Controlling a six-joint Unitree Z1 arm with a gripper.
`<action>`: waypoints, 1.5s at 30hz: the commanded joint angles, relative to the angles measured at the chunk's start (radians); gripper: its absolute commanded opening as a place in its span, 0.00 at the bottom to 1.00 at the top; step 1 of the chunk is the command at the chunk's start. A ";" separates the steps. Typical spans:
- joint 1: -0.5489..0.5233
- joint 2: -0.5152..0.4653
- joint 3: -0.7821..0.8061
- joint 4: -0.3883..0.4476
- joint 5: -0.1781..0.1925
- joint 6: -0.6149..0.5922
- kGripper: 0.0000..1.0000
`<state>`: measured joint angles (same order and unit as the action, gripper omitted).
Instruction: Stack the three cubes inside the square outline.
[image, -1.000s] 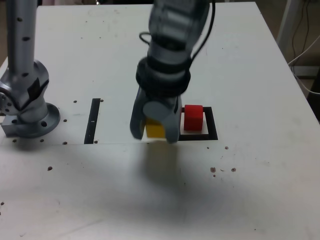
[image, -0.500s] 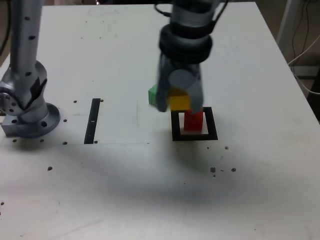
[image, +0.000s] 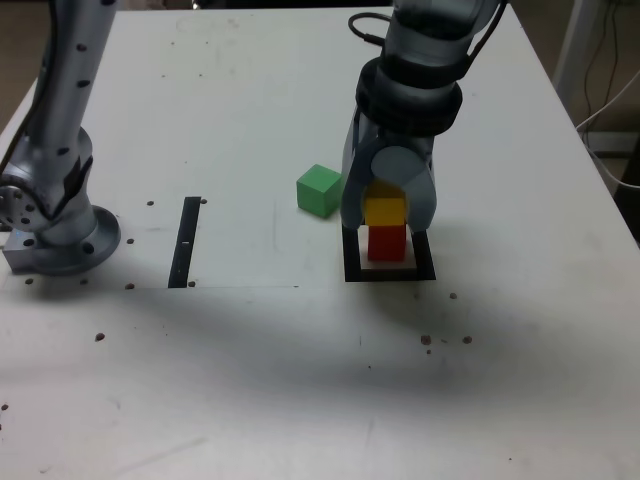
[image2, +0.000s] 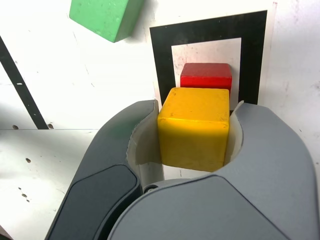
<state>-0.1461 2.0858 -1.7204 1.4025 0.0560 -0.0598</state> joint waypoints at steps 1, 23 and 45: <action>0.003 0.012 -0.007 0.002 0.000 0.003 0.26; 0.014 0.032 0.008 -0.009 -0.018 0.028 1.00; 0.038 -0.164 0.134 -0.005 0.085 -0.003 1.00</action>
<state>-0.1170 1.9445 -1.6081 1.3955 0.1362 -0.0589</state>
